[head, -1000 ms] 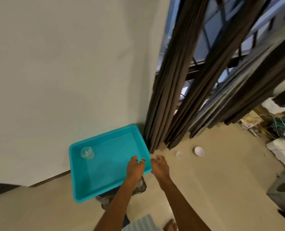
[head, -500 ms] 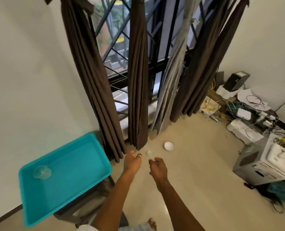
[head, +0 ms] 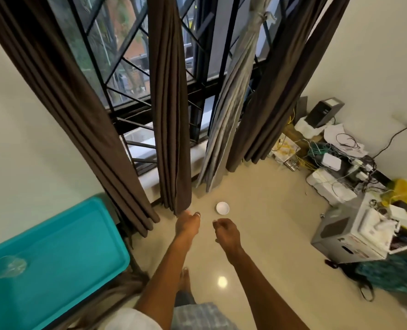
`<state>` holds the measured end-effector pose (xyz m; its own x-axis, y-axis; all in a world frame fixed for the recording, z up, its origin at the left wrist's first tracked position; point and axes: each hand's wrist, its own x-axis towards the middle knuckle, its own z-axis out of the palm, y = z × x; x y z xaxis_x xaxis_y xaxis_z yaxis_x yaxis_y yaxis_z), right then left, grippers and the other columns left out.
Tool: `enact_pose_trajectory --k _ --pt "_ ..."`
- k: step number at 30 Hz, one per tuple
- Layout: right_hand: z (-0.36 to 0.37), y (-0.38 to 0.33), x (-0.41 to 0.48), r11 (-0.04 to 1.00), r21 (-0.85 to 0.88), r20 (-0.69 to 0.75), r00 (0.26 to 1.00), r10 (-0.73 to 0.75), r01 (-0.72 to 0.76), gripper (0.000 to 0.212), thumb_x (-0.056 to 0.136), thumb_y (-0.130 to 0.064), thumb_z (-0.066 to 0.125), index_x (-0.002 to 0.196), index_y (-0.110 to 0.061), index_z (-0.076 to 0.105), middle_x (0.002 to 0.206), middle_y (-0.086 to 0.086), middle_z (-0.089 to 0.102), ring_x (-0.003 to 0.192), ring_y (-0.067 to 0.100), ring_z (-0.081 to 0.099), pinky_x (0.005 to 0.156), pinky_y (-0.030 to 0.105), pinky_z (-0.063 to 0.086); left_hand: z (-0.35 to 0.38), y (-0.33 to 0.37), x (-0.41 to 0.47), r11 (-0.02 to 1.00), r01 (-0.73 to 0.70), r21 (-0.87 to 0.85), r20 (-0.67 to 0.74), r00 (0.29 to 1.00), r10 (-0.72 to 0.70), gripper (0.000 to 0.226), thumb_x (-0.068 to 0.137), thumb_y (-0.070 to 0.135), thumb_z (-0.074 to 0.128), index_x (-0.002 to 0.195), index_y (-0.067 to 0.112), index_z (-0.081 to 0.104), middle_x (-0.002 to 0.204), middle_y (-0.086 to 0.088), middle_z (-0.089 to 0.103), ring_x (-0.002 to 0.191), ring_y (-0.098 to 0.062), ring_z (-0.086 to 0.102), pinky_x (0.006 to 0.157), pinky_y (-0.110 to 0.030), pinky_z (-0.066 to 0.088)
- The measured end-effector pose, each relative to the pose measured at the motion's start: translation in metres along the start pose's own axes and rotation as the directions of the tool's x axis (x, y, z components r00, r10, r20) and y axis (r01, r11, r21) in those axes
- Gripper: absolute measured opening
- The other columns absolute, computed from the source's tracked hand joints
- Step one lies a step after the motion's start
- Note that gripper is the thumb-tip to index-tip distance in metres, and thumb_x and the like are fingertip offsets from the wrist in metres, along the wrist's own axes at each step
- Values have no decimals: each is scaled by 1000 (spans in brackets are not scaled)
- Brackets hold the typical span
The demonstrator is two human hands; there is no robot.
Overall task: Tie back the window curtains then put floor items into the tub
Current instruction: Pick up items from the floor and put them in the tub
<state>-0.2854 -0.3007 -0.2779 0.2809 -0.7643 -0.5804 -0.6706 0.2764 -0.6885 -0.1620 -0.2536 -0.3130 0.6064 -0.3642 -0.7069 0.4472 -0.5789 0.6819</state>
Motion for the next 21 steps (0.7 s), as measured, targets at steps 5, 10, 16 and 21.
enact_pose_trajectory --k 5,10,16,21 --pt "-11 -27 32 998 -63 4 1000 -4 4 18 89 -39 56 91 -24 66 96 5 73 98 28 68 92 49 56 29 24 22 999 41 1 51 998 -41 59 78 41 57 132 20 55 124 -13 67 103 -32 70 90 -45 58" --pt "-15 -39 44 987 -159 80 997 -9 22 19 96 -29 50 91 -17 64 101 8 71 97 31 67 94 47 54 36 29 33 995 67 78 53 996 -71 52 77 45 52 120 18 62 108 -8 71 92 -26 70 86 -42 58" --pt "-21 -43 79 974 -224 146 989 -2 35 12 96 -25 51 92 -22 62 105 8 72 99 31 67 95 47 54 48 26 55 990 106 89 -29 994 -104 48 79 41 52 117 16 66 121 -12 69 108 -32 68 95 -49 56" --pt "-38 -42 121 965 -254 240 971 0 63 11 94 -23 52 93 -24 63 106 8 73 101 30 68 96 46 54 71 44 62 989 136 57 -96 987 -130 32 88 30 53 112 16 69 116 -19 70 107 -39 67 94 -53 55"
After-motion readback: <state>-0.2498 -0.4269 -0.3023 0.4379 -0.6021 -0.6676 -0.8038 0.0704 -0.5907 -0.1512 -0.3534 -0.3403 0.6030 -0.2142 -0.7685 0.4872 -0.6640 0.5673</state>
